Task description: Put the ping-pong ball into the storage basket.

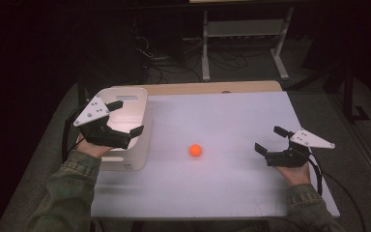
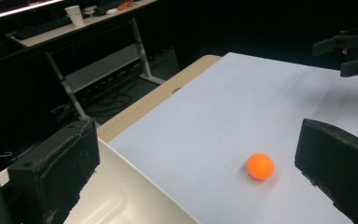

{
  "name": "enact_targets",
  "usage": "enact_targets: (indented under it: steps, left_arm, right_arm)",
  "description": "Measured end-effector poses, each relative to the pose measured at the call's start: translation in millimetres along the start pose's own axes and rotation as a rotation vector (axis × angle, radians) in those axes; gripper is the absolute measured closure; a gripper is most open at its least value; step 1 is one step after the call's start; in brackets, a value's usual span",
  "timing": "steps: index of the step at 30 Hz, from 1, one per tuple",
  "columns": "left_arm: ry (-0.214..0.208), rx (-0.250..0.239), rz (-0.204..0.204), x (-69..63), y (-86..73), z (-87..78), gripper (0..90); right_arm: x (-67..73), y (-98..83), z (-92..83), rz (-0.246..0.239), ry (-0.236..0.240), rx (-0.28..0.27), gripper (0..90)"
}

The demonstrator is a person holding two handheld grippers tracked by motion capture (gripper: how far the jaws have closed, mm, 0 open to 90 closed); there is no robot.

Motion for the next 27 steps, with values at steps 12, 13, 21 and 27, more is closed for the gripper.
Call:
enact_targets:
  steps: [12, 13, 21, 27]
  left_arm:
    - [-0.085, 0.053, 0.017, -4.6, 8.5, 21.2, 0.0]
    - [-0.089, 0.055, 0.017, -5.0, 9.1, 22.7, 0.0]
    - [-0.139, 0.083, 0.039, -11.7, 13.0, 38.8, 0.0]
    - [-0.175, 0.117, 0.065, -17.6, 11.8, 50.7, 0.0]
  right_arm:
    - [0.4, 0.4, -0.6, 0.006, 0.003, -0.003, 0.0]
    - [0.2, 0.4, -0.7, 0.004, 0.002, -0.003, 0.0]
    - [-0.3, 0.6, -1.2, 0.005, 0.002, -0.004, 0.0]
    - [-0.5, 0.3, -1.1, 0.004, 0.003, -0.005, 0.0]
Point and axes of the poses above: each handheld gripper's, and its own axes: z roughly forward along the jaws, y roughly out of its top, x roughly to its left, the point moved 5 cm from there along z, roughly forward along the jaws, and after that the axes turned 7 degrees about z, right-handed, at the moved point
